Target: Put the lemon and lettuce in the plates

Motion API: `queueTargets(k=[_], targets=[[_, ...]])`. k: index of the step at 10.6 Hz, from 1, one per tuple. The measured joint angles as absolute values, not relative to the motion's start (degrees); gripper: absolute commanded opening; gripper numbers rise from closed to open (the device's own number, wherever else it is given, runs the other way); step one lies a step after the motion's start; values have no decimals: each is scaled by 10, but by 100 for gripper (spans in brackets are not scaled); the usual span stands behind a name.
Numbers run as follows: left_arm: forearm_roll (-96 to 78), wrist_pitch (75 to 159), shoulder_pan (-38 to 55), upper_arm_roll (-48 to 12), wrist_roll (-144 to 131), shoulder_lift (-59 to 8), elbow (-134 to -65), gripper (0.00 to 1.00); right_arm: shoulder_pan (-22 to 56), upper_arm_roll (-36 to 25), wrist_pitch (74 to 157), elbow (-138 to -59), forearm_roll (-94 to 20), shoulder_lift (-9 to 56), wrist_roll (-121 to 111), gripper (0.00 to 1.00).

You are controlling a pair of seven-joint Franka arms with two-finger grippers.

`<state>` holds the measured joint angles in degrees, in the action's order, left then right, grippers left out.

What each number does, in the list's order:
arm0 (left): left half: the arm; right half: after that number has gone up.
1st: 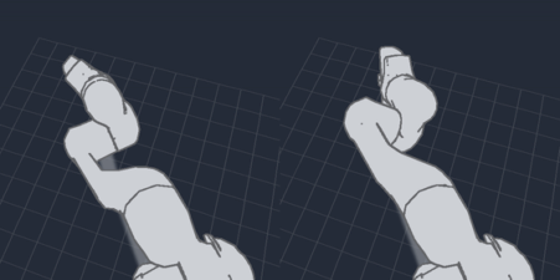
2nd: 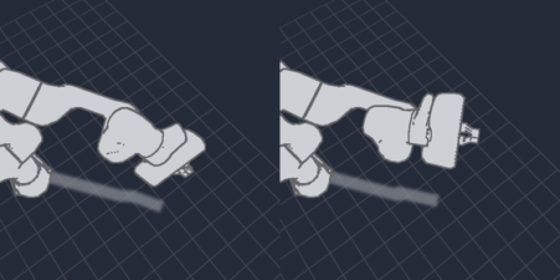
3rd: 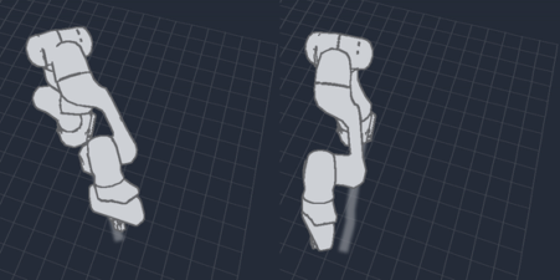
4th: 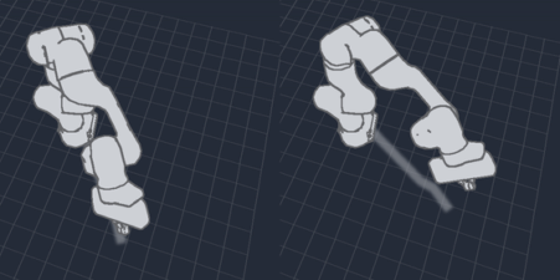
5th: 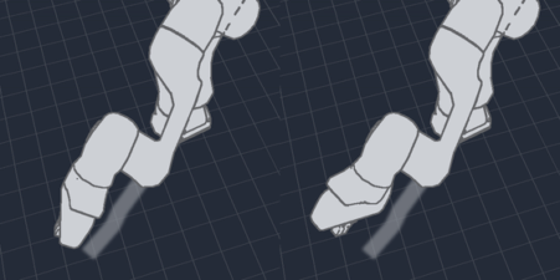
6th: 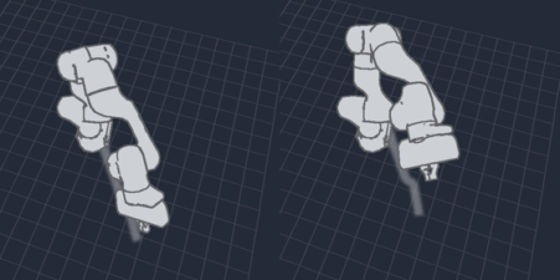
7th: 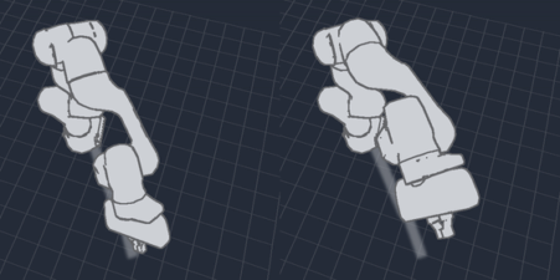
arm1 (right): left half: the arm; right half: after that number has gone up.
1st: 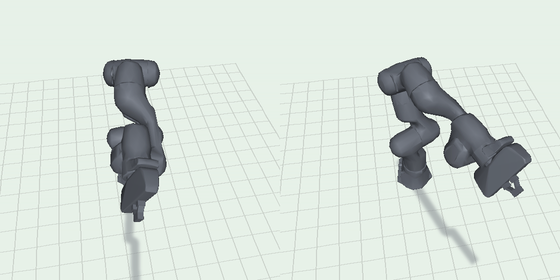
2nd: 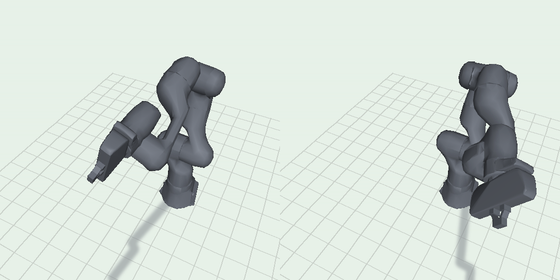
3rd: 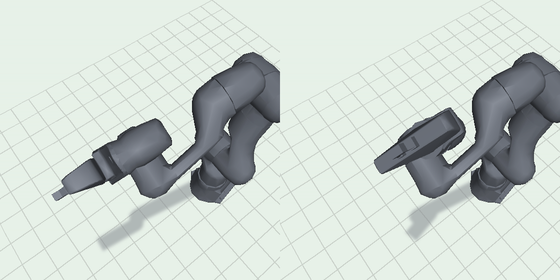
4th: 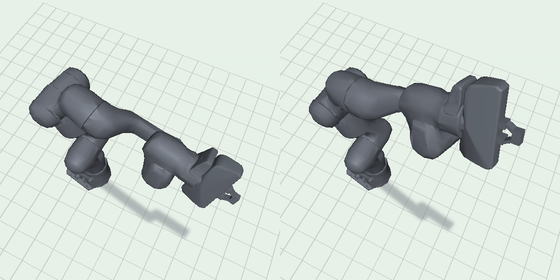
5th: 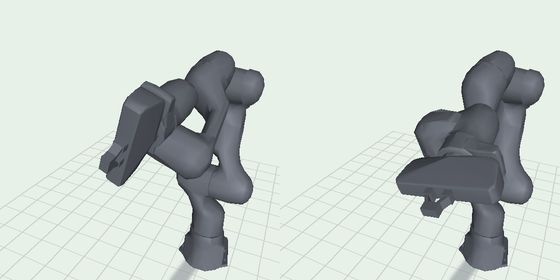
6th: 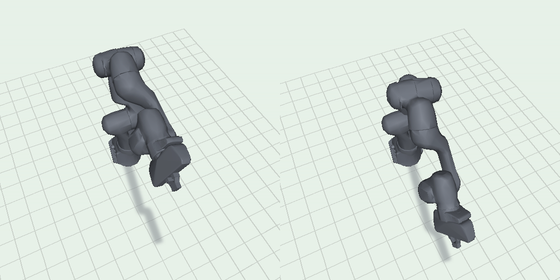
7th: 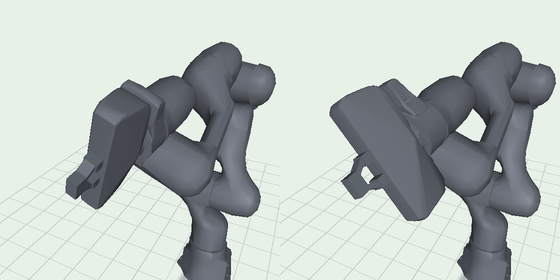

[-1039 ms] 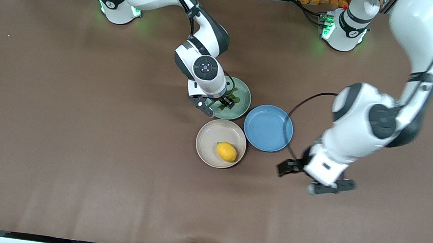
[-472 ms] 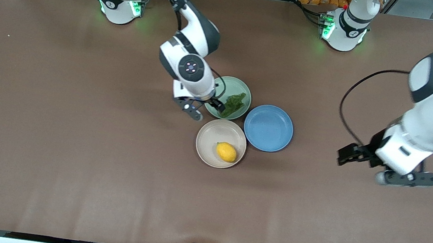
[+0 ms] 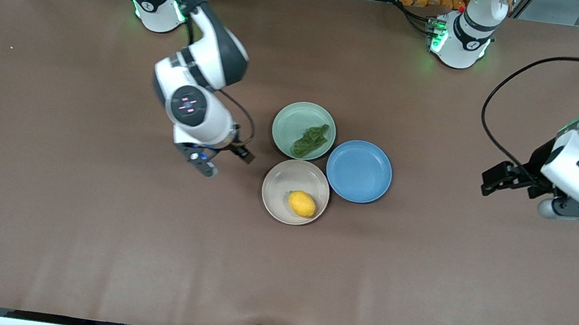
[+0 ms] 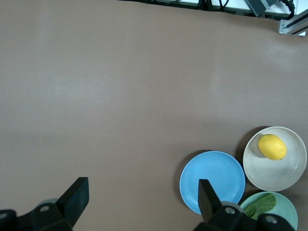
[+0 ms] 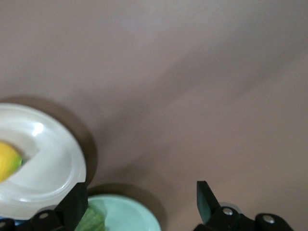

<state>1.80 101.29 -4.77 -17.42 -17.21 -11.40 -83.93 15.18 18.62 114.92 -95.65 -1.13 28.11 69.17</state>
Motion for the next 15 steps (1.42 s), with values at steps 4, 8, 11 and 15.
queueTargets(k=[4, 8, 11, 15], targets=[[19, 977, -65, -172, -171, -84, -840, 100, 68, 182, 1123, -964, -8, 246, 564, 100], [19, 936, -77, -177, -169, -68, -843, 100, 19, 139, 1101, -986, -8, 206, 404, 100], [19, 933, -82, -182, -157, -56, -852, 100, 11, 96, 1090, -988, -8, 193, 312, 100], [19, 932, -77, -182, -157, -25, -875, 100, 7, 19, 1068, -988, -8, 161, 145, 100]])
